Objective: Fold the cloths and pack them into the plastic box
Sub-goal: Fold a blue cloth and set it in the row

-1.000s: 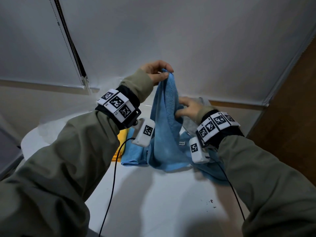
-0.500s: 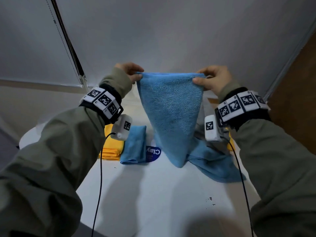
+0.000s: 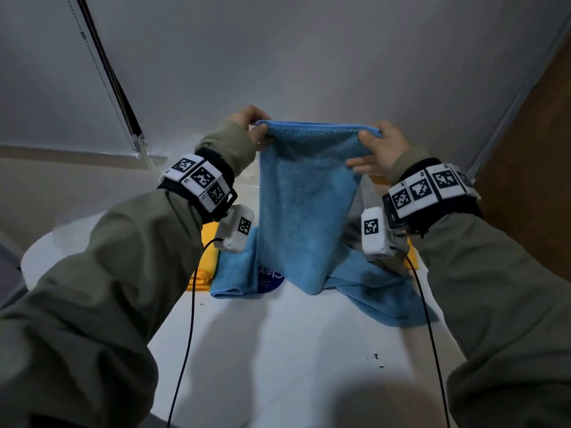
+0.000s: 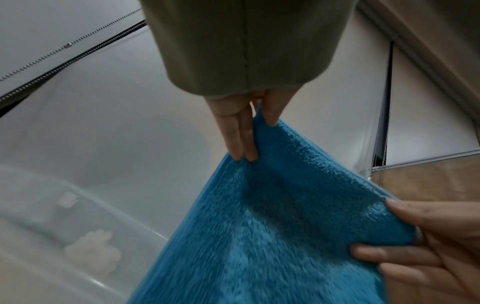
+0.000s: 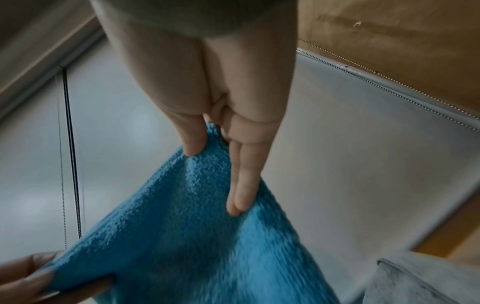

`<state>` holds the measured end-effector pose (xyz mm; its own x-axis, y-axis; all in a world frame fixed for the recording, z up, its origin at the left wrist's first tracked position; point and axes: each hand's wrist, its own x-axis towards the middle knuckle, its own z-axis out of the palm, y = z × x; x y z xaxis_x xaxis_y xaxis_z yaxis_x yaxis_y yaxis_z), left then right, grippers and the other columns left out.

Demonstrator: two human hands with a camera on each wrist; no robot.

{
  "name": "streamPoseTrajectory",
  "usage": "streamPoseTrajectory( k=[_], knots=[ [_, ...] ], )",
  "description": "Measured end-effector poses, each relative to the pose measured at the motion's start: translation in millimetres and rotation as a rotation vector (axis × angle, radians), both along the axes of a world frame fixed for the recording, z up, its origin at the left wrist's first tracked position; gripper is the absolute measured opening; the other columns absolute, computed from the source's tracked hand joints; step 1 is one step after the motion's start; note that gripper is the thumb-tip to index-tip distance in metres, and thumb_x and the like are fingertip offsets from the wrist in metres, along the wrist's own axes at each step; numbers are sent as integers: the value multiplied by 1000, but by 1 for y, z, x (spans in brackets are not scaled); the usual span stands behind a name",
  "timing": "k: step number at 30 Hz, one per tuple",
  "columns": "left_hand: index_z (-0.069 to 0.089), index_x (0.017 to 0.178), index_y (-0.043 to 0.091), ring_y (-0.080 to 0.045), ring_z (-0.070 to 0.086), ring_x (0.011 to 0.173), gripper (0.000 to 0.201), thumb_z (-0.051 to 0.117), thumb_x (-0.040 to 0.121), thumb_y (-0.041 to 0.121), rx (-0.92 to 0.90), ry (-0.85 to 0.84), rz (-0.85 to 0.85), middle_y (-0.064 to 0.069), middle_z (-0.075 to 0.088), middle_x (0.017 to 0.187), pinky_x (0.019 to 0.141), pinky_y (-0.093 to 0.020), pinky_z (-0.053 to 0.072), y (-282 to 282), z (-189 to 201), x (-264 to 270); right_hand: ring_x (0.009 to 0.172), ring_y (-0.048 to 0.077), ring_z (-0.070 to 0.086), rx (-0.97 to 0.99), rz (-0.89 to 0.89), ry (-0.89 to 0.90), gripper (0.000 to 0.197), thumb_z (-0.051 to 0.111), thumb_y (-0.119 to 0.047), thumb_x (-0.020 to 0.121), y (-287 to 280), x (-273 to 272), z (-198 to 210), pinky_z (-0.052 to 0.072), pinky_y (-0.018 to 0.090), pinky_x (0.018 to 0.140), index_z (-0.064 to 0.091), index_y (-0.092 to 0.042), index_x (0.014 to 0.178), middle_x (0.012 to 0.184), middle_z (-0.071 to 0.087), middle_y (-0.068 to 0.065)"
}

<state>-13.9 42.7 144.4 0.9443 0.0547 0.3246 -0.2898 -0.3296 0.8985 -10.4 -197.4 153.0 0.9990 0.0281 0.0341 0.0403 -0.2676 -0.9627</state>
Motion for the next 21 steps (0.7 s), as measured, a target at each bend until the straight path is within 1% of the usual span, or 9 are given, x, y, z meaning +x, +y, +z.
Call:
streamPoseTrajectory(
  k=[1,4,7,8,10,12,16,19,21],
  knots=[
    [47,78,26,-21,56,80,28,41,95,4,16,-3,3,4,48,85,86,-37,51,1,0,2,76,18,65,14,-2,-37,6,42,-21,99,1,0,1,56,24,60,41,-15,102,126,51,13],
    [47,78,29,-21,47,90,29,42,93,4,16,-35,-6,-5,53,95,89,-38,45,2,6,4,94,21,59,67,-5,-153,20,41,-17,99,0,3,5,51,24,75,39,-24,80,106,58,3],
    [45,81,25,-12,52,84,29,41,94,0,-76,-109,-69,-1,55,95,82,-23,46,-1,17,1,98,20,60,99,-23,-252,21,46,-16,97,-4,2,14,52,29,83,41,-25,78,92,56,-5],
    [45,81,23,-7,56,79,27,41,94,0,-114,-125,-88,2,56,90,76,-18,48,-1,20,-1,89,16,63,106,-31,-267,21,49,-15,96,-7,1,16,54,28,77,42,-24,78,89,56,-4],
    [47,79,20,1,59,57,19,49,88,4,-170,-114,-121,9,60,70,56,-13,46,0,22,-7,58,9,65,103,-33,-253,22,54,-14,93,-12,-4,18,52,22,52,43,-20,75,80,56,1],
    [50,74,18,1,52,39,11,55,78,8,-102,-37,-138,12,58,45,42,-11,37,6,17,-14,31,9,52,-12,-3,-146,25,59,-14,89,-19,-10,15,36,18,33,41,-18,72,67,49,8],
    [68,59,21,2,56,53,13,56,63,15,52,286,-303,16,62,50,56,-12,46,11,-12,-27,23,6,30,-371,251,185,19,60,-12,88,-28,-23,-5,23,10,33,47,-13,74,41,40,1],
    [66,71,14,-5,61,49,13,56,64,11,-30,545,-424,6,65,53,50,-19,54,5,-46,-33,22,6,30,-478,466,370,21,56,-10,90,-24,-27,-28,24,9,30,47,-9,71,31,36,-3],
    [61,79,12,-7,59,43,11,60,68,10,66,659,-437,3,63,51,44,-20,53,2,-73,-36,22,6,32,-517,506,451,19,57,-8,89,-22,-24,-54,25,10,30,50,-7,72,31,39,-2]
  ],
)
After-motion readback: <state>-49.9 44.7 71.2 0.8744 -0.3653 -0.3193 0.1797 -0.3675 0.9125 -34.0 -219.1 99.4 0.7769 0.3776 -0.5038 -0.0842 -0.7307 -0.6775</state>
